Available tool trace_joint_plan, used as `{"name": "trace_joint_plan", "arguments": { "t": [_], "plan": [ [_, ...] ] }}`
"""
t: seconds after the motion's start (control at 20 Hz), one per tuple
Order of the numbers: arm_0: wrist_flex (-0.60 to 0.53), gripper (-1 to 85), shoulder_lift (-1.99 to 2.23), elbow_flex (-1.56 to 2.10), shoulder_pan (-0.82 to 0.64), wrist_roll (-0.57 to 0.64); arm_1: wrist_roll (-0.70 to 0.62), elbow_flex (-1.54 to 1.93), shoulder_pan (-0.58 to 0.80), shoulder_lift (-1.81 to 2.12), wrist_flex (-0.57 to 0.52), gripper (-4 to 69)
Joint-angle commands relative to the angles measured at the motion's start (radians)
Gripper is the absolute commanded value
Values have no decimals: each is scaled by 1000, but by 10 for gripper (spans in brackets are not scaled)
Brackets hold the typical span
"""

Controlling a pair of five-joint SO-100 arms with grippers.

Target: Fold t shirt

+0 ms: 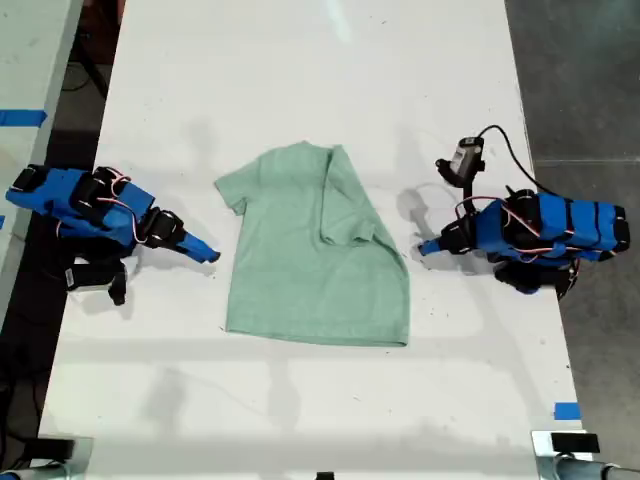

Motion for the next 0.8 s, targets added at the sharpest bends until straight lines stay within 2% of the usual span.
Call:
{"name": "trace_joint_plan", "arguments": {
  "t": [0.0,0.1,0.25,0.3,0.35,0.4,0.75],
  "plan": [
    [2,143,8,-12,-21,6,-17,46,3,14,2,63],
    [2,142,8,-12,-21,-2,-17,46,3,14,2,62],
    [2,143,8,-11,-104,-6,-20,46,3,14,2,62],
    [2,125,8,-11,-127,0,-20,46,3,14,2,62],
    [2,39,8,-11,-144,0,-20,46,3,14,2,62],
    [2,-2,8,-11,-150,0,-18,46,3,14,2,61],
    [3,-2,8,-11,-273,0,-20,46,11,14,2,60]
  ]
}}
